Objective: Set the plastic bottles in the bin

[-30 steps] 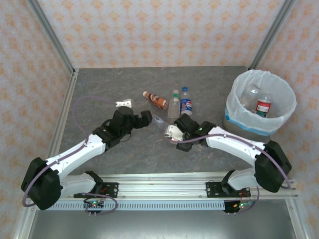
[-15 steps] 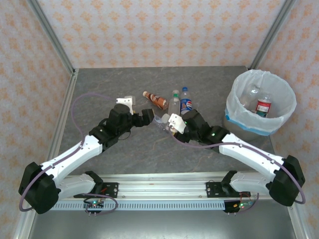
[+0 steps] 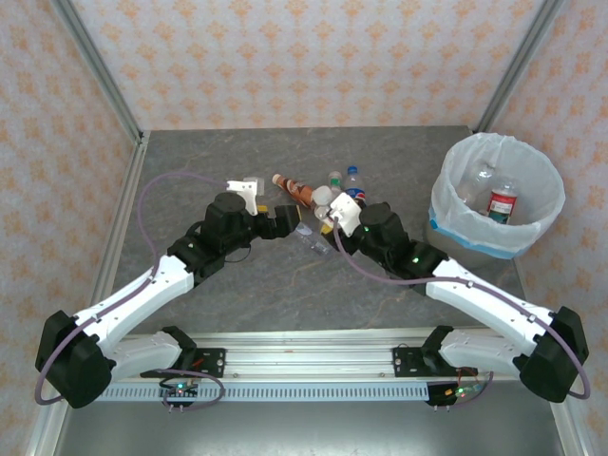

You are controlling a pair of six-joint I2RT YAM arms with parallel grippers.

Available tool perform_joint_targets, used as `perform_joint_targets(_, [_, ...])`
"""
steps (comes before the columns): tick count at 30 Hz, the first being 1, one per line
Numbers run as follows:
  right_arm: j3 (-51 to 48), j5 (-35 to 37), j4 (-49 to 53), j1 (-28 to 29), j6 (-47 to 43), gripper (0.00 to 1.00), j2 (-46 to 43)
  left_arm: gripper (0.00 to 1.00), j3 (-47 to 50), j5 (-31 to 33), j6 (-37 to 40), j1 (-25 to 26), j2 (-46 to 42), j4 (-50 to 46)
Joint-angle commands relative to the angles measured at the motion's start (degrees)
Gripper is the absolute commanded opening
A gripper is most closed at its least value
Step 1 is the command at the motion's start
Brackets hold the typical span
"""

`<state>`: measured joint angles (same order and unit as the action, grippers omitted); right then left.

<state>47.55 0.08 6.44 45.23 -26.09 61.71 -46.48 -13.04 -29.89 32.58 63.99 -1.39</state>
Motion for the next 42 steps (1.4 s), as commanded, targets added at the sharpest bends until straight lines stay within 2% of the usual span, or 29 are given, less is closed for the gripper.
perform_joint_targets(1, [1.2,2.7,-4.2,-0.9,5.4,0.47,-0.9,1.0,-1.8,-2.2,0.9,-0.4,0.1,2.6])
perform_joint_targets(6, [2.4,3.7,-5.1,-2.8,9.8,0.47,-0.6,1.0,-2.3,-3.7,-0.4,-0.1,1.9,4.0])
perform_joint_targets(16, [5.2,0.5,-3.9,-7.5,13.4,0.46,-0.5,1.0,-5.1,-4.8,-0.4,2.1,6.5,4.9])
perform_joint_targets(24, [10.3,-5.1,0.0,-15.0,16.2,0.47,-1.8,1.0,-7.5,-5.5,-2.5,4.3,10.8,6.3])
perform_joint_targets(37, [17.2,-3.7,3.1,-25.0,19.5,0.48,-5.3,1.0,-10.0,-5.8,-3.3,5.3,14.9,6.6])
perform_joint_targets(42, [18.5,-0.5,1.3,-28.3,19.4,0.45,-7.8,1.0,-10.3,-5.7,-3.2,5.3,15.3,6.3])
